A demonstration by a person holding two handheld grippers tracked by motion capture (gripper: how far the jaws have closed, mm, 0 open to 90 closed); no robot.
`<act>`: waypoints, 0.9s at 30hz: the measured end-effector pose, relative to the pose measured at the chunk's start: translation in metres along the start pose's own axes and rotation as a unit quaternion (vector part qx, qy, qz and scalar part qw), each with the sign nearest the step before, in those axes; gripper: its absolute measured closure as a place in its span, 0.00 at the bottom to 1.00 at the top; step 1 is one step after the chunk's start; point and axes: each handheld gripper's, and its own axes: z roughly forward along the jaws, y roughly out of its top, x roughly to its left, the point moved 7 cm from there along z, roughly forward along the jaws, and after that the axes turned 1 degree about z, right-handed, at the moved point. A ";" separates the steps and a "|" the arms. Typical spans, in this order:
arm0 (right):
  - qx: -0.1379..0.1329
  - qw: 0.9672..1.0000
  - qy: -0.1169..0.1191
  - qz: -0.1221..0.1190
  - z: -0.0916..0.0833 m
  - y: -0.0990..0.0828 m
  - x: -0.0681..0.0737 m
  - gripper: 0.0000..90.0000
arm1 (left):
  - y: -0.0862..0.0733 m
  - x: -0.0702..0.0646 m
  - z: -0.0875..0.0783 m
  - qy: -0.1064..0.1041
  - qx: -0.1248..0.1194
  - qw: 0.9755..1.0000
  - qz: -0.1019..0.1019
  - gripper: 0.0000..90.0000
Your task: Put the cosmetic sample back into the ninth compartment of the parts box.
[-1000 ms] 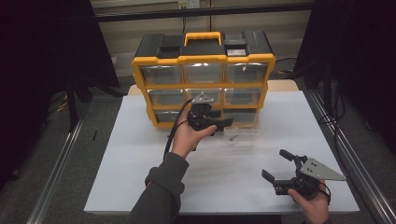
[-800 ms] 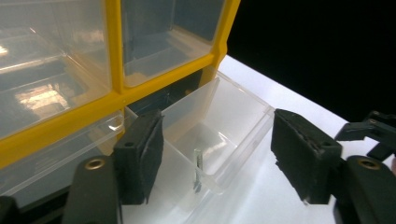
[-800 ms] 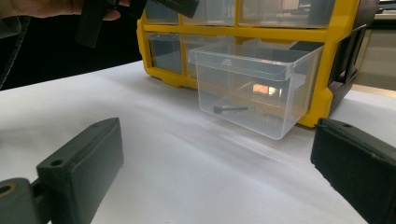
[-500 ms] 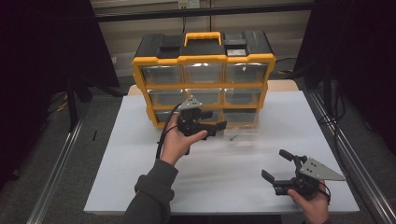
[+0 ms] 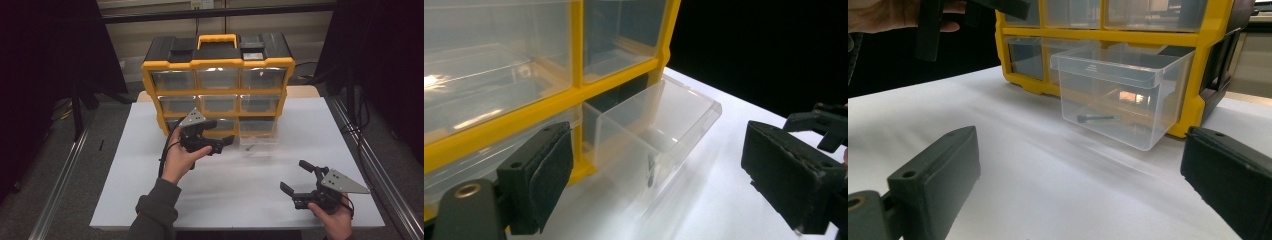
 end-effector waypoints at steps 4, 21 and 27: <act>0.003 1.000 0.002 -0.004 0.000 -0.001 0.000 0.02 | -0.006 0.004 -0.008 0.003 -0.002 1.000 0.010 0.13; 0.003 1.000 0.003 -0.002 0.001 -0.001 0.001 0.02 | -0.033 0.014 -0.047 0.029 -0.038 0.999 0.010 0.09; 0.003 1.000 0.002 -0.001 0.001 -0.001 0.001 0.02 | -0.043 0.019 -0.062 0.023 -0.044 0.999 0.017 0.08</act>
